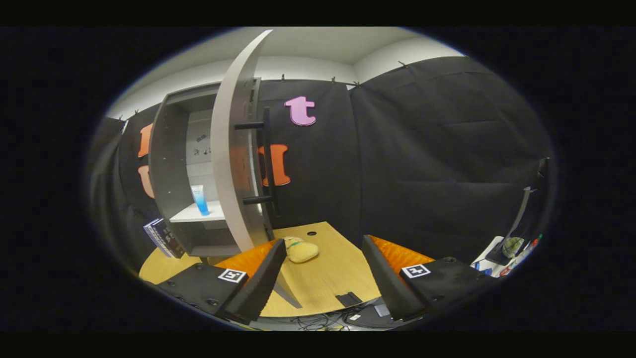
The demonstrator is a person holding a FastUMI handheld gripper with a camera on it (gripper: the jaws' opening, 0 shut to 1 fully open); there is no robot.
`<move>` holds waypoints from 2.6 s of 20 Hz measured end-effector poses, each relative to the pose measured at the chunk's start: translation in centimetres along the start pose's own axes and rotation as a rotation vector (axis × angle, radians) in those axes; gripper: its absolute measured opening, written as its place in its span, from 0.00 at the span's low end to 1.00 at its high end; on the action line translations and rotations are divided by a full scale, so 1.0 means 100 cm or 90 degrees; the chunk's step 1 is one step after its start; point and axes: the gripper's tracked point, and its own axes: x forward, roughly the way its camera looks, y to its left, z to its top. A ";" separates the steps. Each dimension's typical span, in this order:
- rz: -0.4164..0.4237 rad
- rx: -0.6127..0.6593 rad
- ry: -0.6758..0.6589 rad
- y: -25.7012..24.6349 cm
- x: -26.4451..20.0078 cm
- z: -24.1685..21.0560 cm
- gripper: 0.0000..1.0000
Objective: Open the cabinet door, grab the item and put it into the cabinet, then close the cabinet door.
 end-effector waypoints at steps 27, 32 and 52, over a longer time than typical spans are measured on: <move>0.165 -0.017 0.031 0.166 -0.017 -0.035 0.95; 0.218 -0.026 0.041 0.223 -0.006 -0.043 0.95; 0.260 -0.060 0.072 0.411 0.124 -0.077 0.93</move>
